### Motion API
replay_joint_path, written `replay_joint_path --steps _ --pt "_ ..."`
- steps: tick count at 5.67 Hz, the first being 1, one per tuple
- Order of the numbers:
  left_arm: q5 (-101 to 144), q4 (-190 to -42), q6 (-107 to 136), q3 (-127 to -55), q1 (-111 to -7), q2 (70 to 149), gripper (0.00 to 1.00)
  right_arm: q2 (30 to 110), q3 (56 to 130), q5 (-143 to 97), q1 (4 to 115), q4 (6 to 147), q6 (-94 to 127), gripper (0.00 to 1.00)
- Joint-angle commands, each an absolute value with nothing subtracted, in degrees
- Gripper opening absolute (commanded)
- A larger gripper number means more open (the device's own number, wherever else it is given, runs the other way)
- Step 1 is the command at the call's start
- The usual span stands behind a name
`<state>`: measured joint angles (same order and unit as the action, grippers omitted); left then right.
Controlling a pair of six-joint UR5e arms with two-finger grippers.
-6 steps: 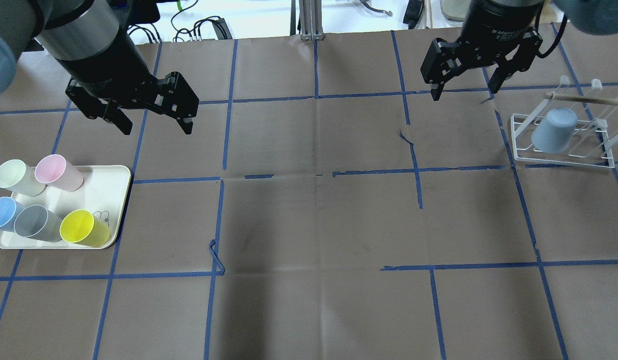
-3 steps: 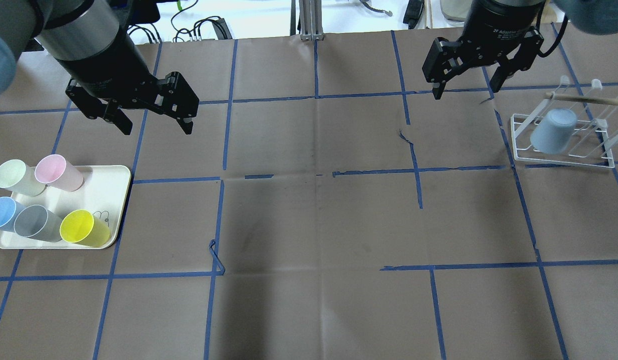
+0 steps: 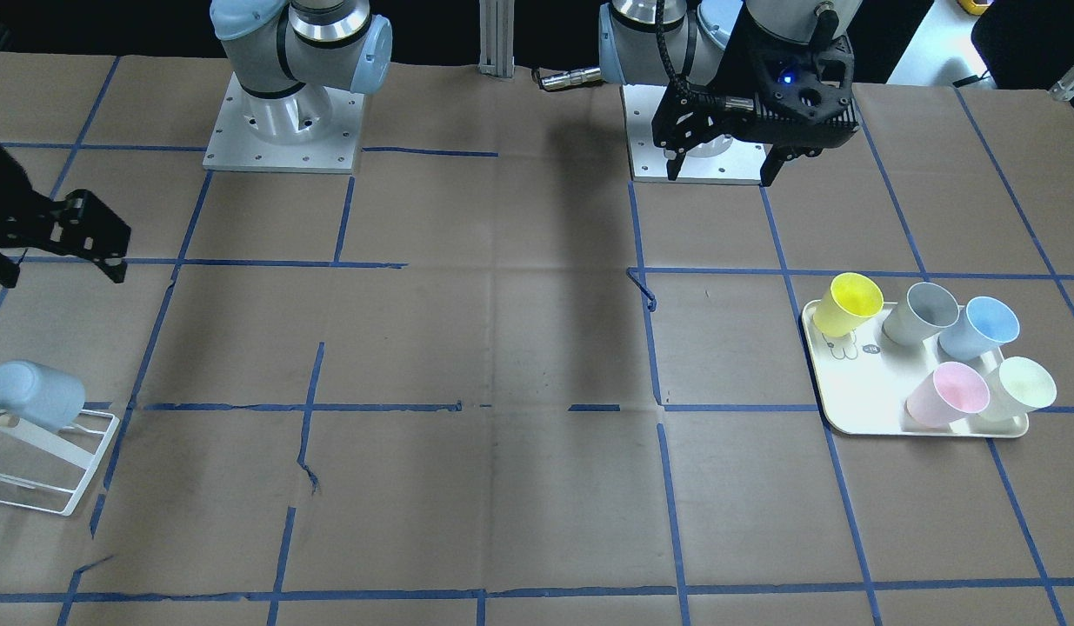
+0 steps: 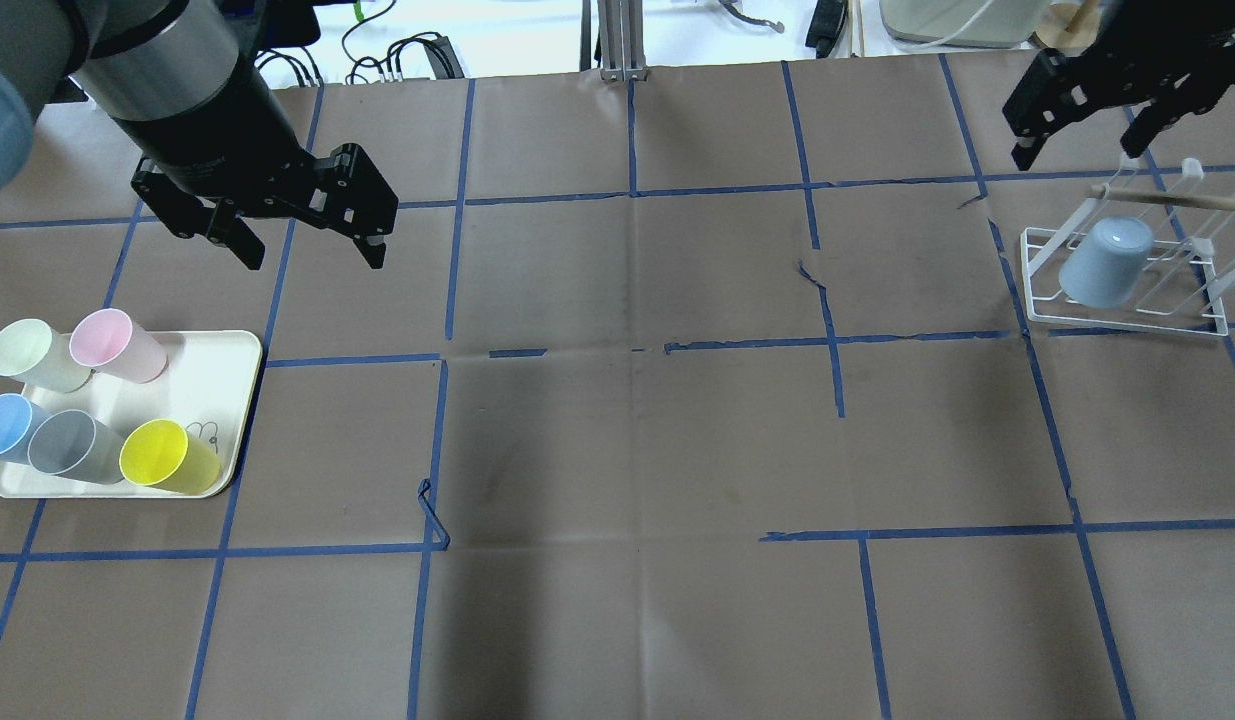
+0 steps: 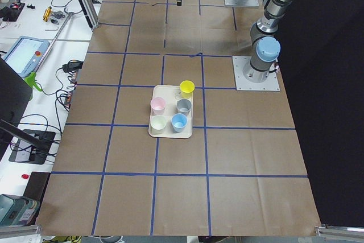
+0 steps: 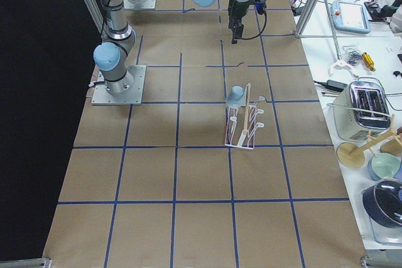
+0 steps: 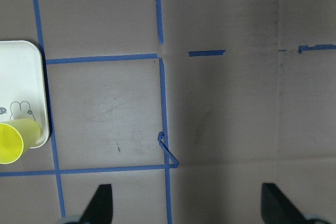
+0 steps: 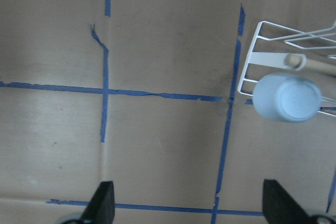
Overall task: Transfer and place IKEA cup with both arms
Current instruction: 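Lower the right gripper onto the light blue cup and close on it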
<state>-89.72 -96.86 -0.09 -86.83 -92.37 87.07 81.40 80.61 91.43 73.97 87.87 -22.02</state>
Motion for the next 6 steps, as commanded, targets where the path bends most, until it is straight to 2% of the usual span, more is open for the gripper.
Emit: replay_joint_path --steps 1,4,6 --pt "-89.74 -96.86 -0.09 -86.84 -92.37 87.01 0.99 79.38 80.68 91.93 65.96 92.6 -34.56 1.0" --pt "-89.65 -96.86 -0.09 -86.92 -92.37 86.92 0.99 74.73 82.17 93.43 64.34 95.54 -37.44 1.0" --pt "-89.47 -96.86 -0.09 -86.84 -92.37 87.01 0.99 72.69 87.5 93.34 64.34 102.18 -36.74 1.0"
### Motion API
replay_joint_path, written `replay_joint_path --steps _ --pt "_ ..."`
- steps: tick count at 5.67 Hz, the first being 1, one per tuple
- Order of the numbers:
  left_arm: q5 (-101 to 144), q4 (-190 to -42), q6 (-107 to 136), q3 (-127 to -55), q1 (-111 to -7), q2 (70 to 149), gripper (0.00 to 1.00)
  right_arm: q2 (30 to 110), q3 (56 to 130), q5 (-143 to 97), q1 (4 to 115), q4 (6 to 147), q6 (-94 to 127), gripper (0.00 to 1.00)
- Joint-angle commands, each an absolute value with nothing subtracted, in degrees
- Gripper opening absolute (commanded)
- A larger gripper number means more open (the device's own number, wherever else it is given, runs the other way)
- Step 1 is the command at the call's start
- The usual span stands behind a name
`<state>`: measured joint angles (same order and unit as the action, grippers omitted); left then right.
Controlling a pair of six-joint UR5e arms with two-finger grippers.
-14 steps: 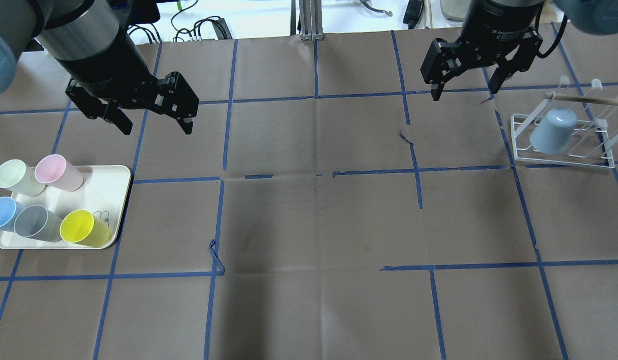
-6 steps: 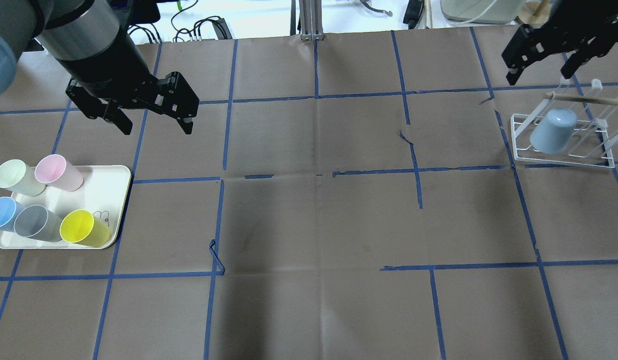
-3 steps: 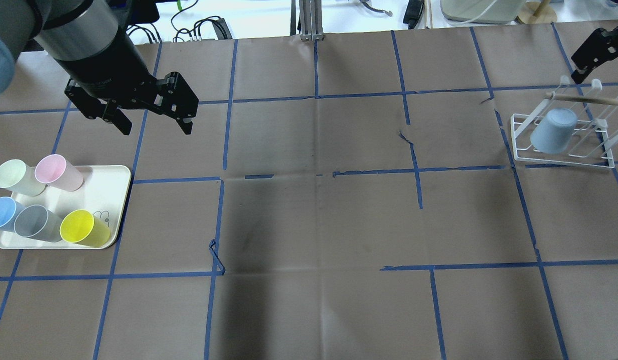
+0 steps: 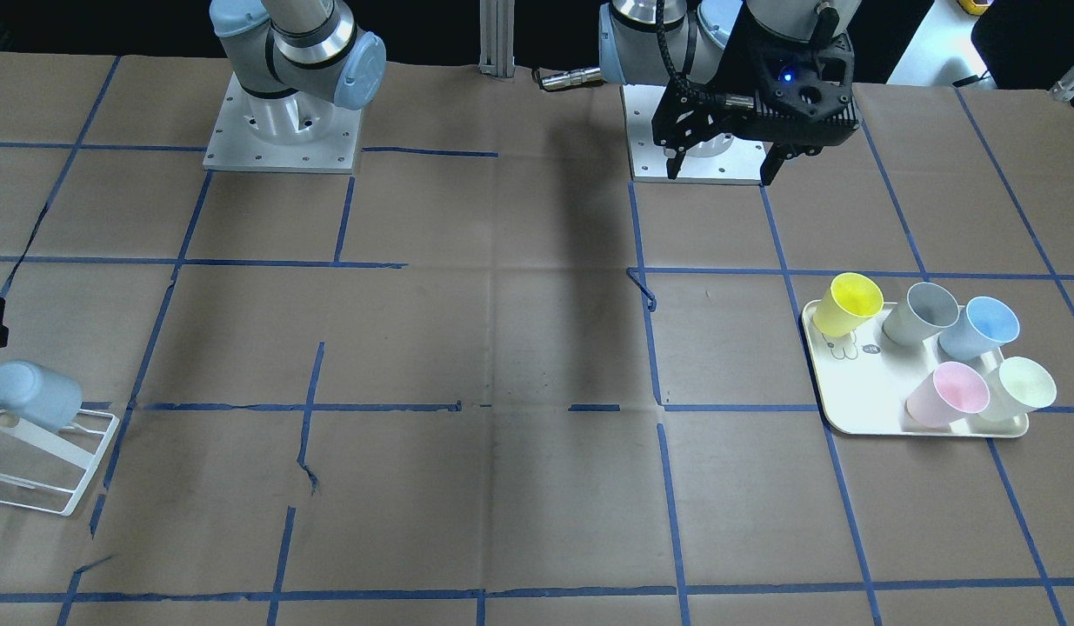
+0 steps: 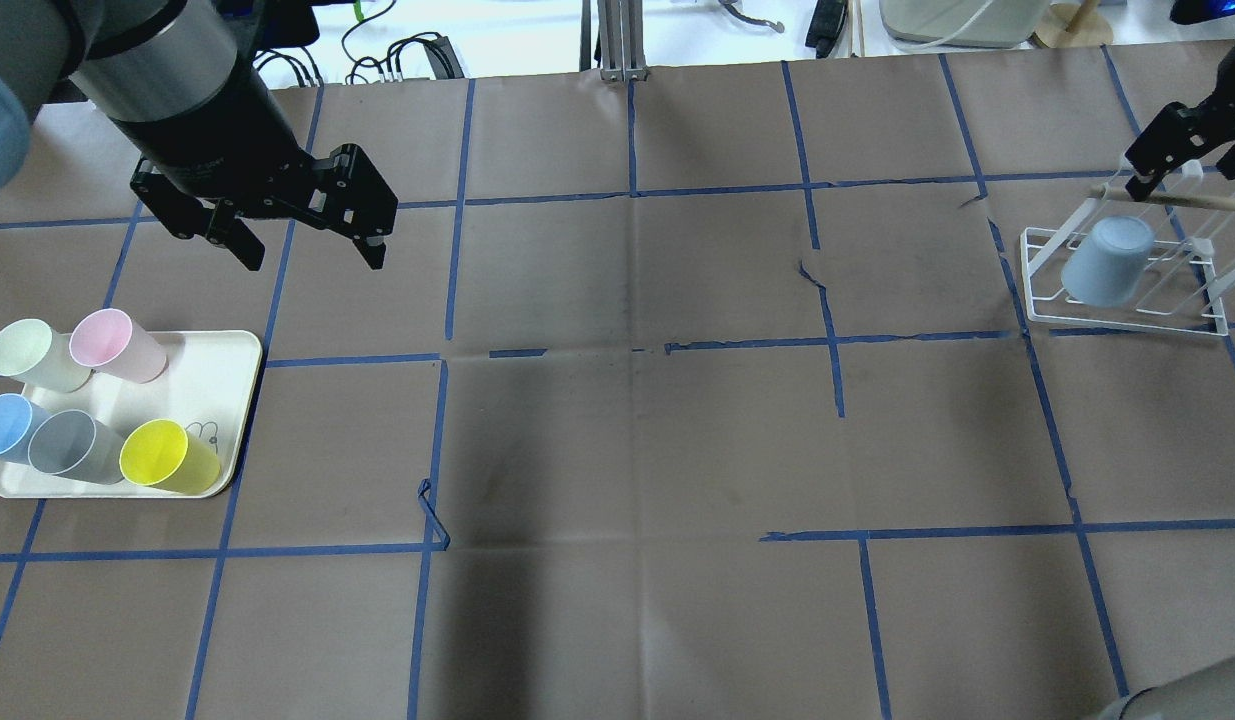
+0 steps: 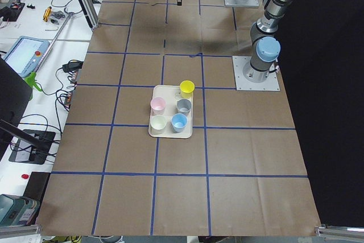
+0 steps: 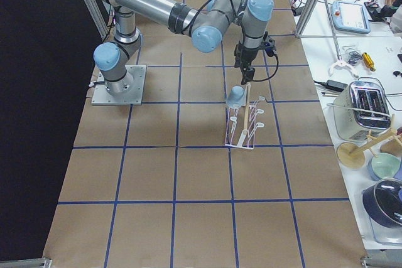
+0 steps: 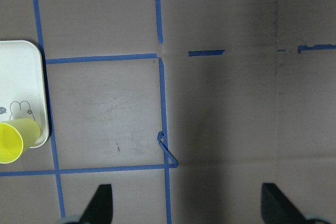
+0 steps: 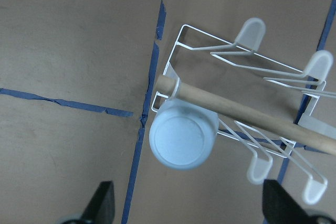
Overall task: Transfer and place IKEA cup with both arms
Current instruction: 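Lower the right gripper onto the light blue cup and close on it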
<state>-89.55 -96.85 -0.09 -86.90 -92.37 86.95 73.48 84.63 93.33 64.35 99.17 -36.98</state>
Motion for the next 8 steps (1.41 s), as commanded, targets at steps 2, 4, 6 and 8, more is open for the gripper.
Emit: replay_joint_path --steps 2,4,6,8 --pt "-89.47 -96.86 -0.09 -86.84 -92.37 87.1 0.99 72.68 96.56 93.6 64.42 116.12 -36.65 1.0" --pt "-89.65 -96.86 -0.09 -86.84 -92.37 87.01 0.99 72.34 98.52 93.51 64.42 117.33 -37.17 1.0" --pt "-89.65 -96.86 -0.09 -86.84 -92.37 86.92 0.99 72.16 98.44 92.99 64.42 119.69 -36.65 0.87" --pt "-89.65 -96.86 -0.09 -86.84 -92.37 86.92 0.99 72.16 98.09 93.16 64.42 119.88 -36.65 0.5"
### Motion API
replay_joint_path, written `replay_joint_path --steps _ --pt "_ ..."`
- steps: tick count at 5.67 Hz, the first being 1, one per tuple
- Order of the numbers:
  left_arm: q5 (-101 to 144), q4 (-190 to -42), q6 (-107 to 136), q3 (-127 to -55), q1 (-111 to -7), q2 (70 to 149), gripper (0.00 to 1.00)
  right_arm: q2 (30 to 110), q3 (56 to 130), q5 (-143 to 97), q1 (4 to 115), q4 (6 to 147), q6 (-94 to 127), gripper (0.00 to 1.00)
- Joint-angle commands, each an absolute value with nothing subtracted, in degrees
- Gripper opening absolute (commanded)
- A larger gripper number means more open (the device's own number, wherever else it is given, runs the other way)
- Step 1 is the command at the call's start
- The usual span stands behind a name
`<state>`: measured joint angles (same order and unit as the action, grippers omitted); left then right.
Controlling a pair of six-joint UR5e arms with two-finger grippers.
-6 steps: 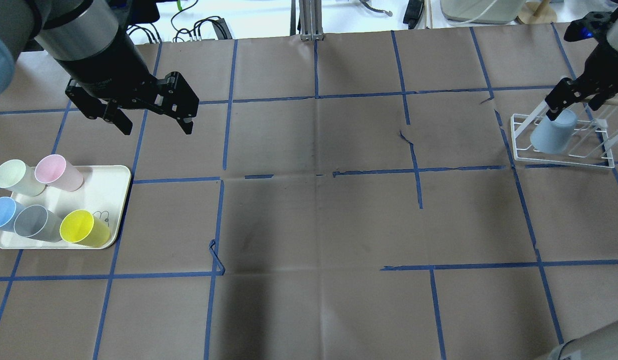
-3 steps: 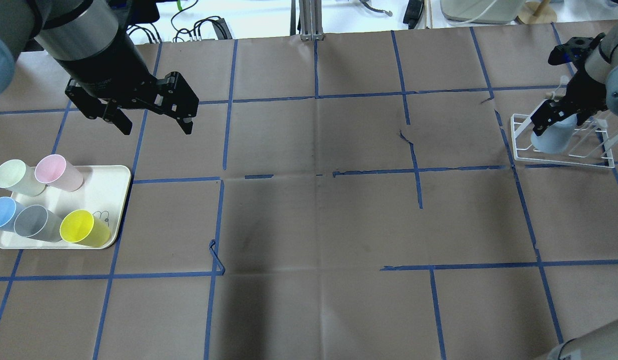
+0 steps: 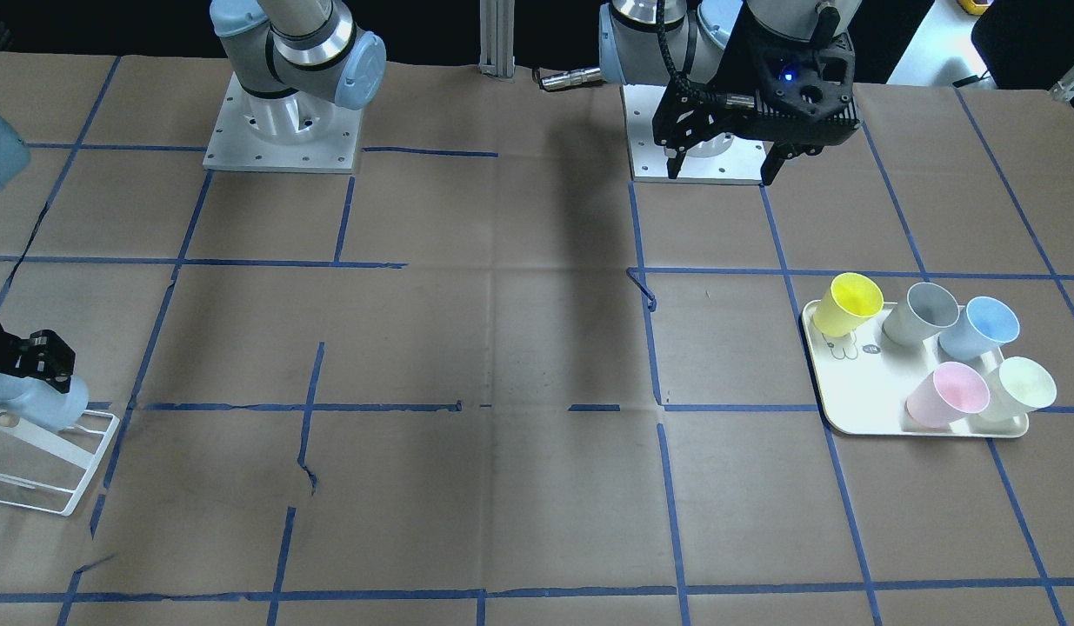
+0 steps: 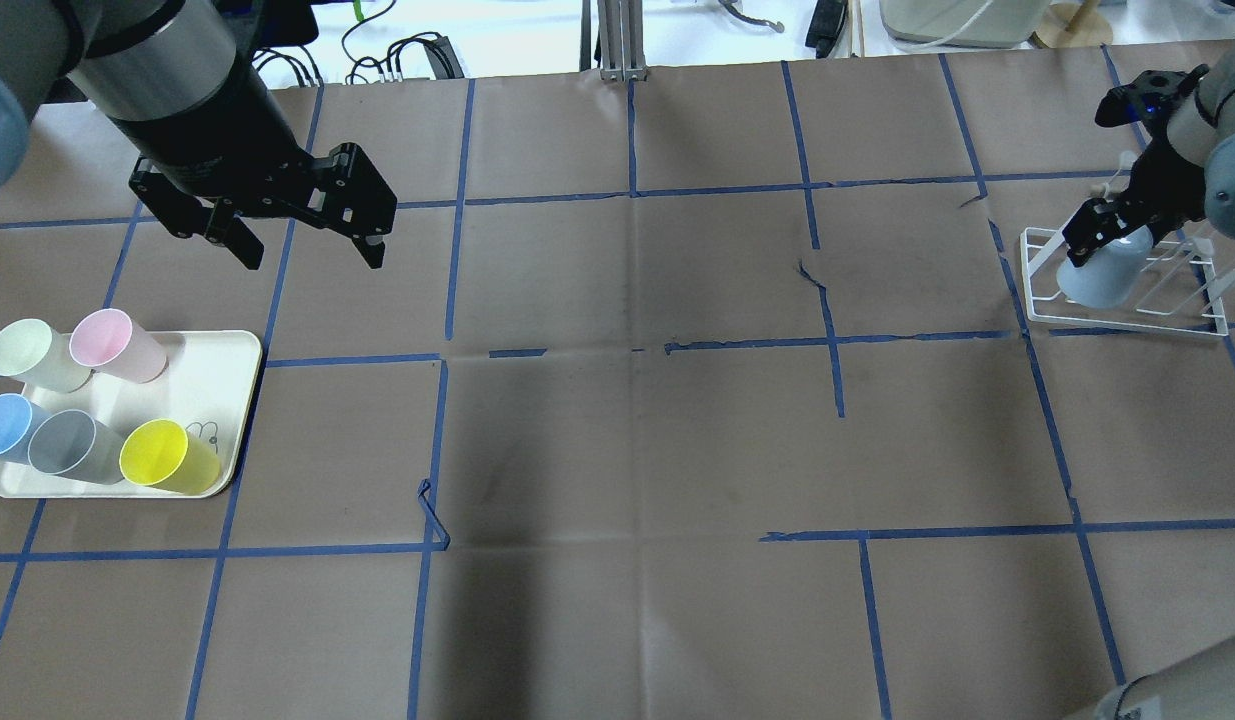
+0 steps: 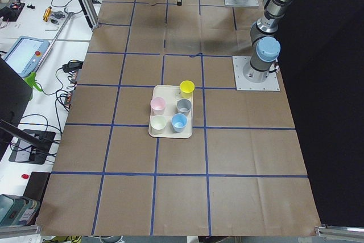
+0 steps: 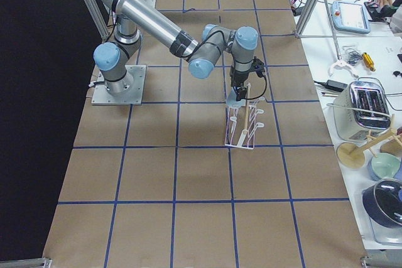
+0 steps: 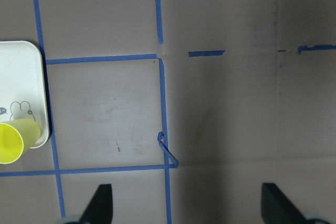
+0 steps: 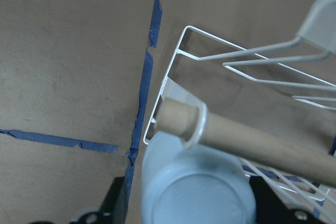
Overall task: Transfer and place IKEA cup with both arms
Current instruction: 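Lower the right gripper onto the light blue cup and close on it, then lift the light blue cup off the rack and carry it toward the center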
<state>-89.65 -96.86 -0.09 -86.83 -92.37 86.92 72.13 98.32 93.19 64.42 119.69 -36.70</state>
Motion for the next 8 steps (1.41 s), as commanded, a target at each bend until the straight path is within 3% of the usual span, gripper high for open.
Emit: replay_joint_path --steps 1,3,6,8 --pt "-89.65 -96.86 -0.09 -86.84 -92.37 86.92 0.99 72.85 97.56 92.73 64.42 119.8 -36.65 0.47" --pt "-89.56 -96.86 -0.26 -86.84 -92.29 86.92 0.99 73.12 92.84 93.07 64.42 116.57 -36.65 0.47" --pt "-77.2 -103.14 -8.65 -86.83 -80.21 85.79 0.99 77.77 79.67 89.85 64.51 87.9 -36.65 0.47" --pt "-72.35 -113.15 -25.6 -87.19 -71.05 85.69 0.99 79.71 76.12 76.64 64.6 66.9 -37.09 0.47"
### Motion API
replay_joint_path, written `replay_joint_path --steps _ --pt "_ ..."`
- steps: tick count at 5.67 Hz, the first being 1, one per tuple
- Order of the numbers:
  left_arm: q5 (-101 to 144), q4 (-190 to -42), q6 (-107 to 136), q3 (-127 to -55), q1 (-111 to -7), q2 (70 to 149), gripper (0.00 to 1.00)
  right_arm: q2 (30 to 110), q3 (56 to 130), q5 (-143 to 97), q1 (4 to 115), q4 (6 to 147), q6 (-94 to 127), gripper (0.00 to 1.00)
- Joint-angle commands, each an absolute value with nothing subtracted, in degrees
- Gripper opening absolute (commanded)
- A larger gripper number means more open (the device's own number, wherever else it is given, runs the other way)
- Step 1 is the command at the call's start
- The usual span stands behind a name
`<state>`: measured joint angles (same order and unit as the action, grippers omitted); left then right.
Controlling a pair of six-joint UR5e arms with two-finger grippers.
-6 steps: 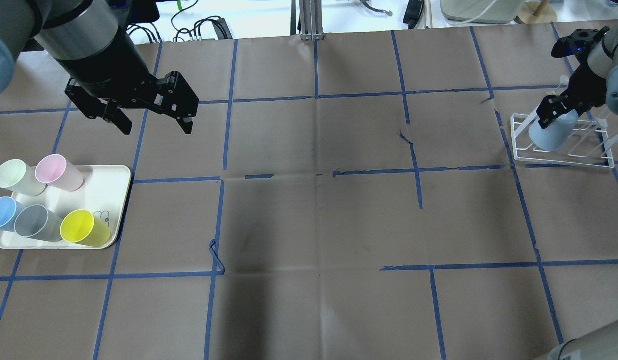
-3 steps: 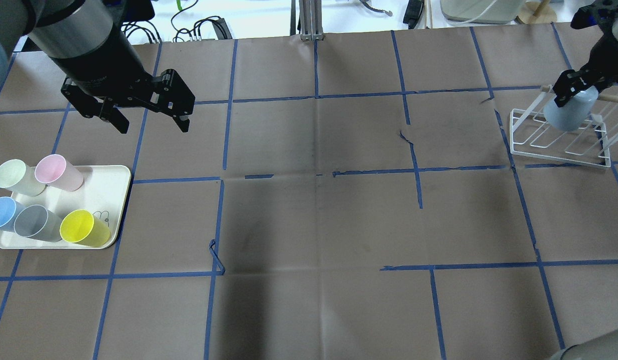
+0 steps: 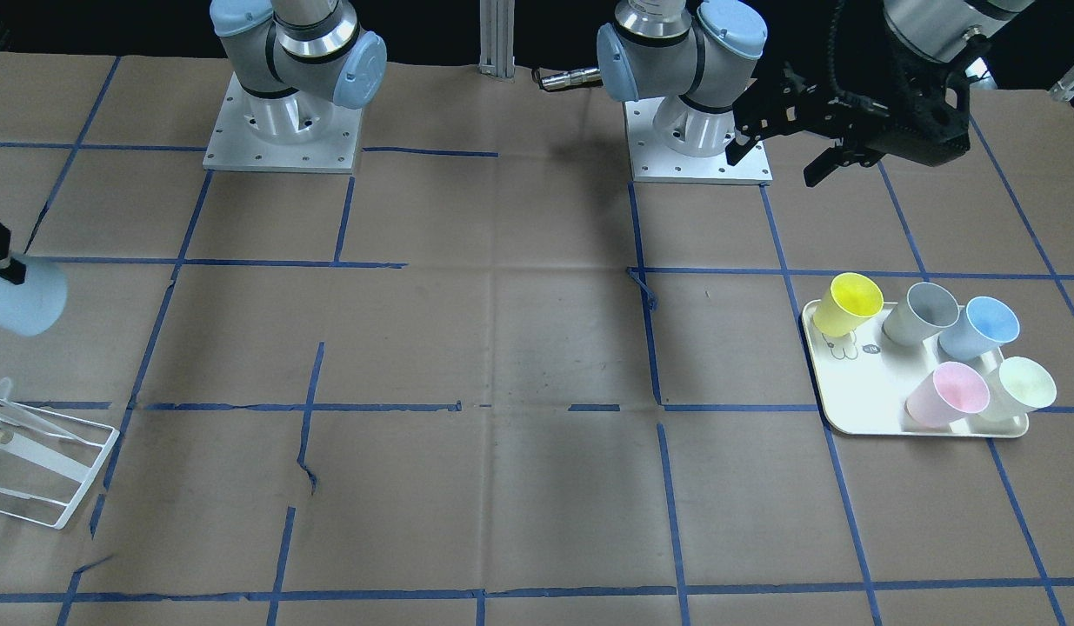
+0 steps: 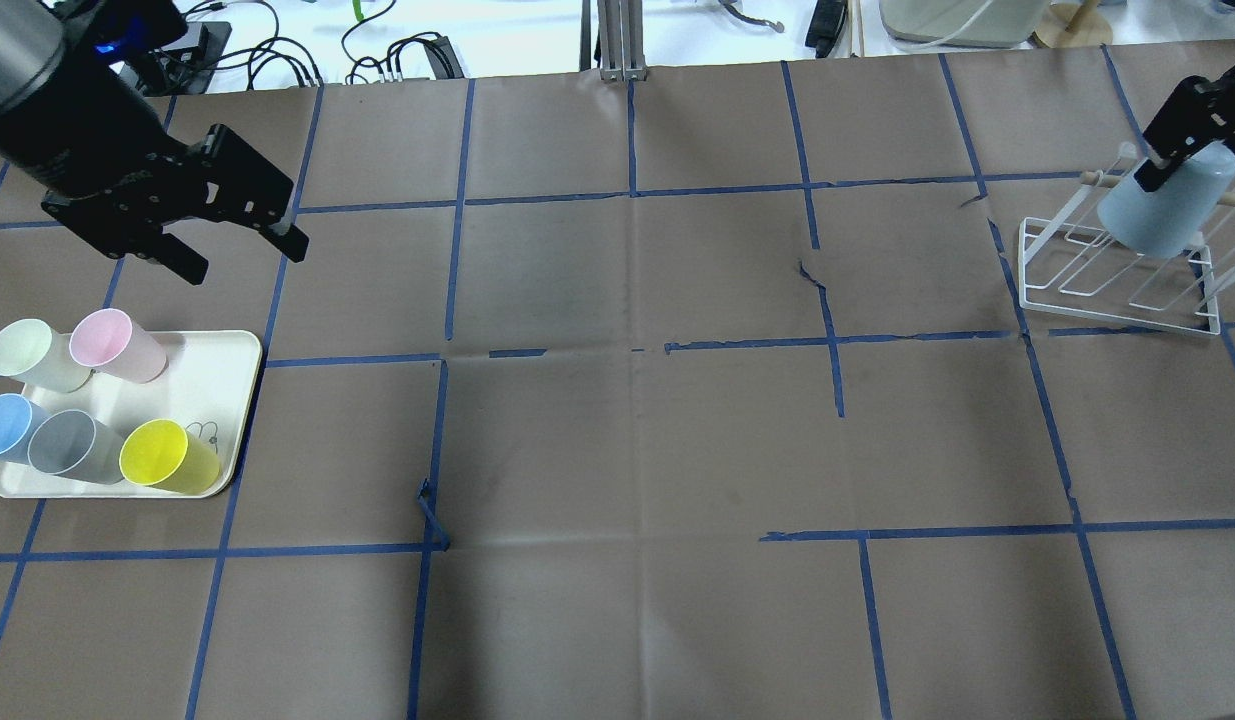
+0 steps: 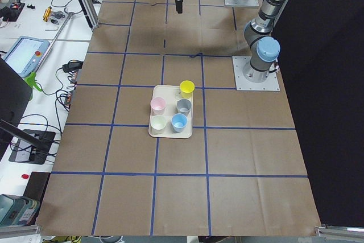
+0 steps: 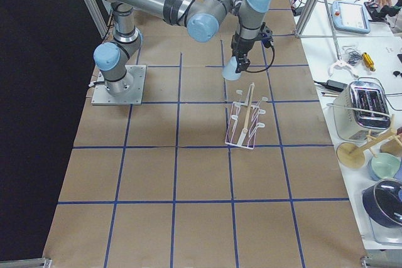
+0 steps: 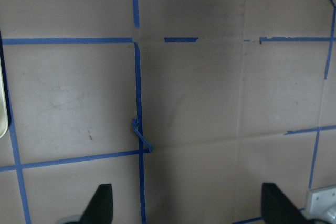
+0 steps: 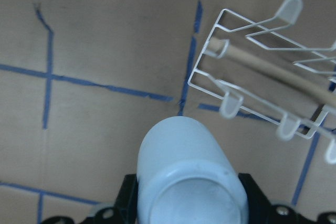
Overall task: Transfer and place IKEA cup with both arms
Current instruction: 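Lift the light blue cup off the rack and carry it toward the center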
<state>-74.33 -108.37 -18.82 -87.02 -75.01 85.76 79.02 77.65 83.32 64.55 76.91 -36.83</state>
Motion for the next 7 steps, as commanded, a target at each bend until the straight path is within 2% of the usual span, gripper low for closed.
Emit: replay_joint_path --steps 1,3,4,6,7 --pt "-69.46 -114.59 -32.89 -88.49 -69.01 85.52 0.99 79.72 76.64 65.59 64.86 57.31 -38.31 0.47" --pt "-57.99 -129.12 -51.72 -91.47 -59.29 85.96 0.99 79.1 80.04 44.92 66.0 39.63 -49.87 0.47" --pt "-54.79 -132.59 -60.03 -93.93 -55.58 86.31 0.99 79.1 85.98 34.82 69.23 37.29 -54.36 0.47" --pt "-39.55 -142.59 -69.76 -97.45 -55.45 87.54 0.99 79.8 99.35 16.08 76.43 37.27 -62.53 0.47" --pt "-33.2 -143.52 -69.87 -98.95 -56.42 87.89 0.99 79.8 100.19 8.08 82.12 37.35 -63.88 0.47"
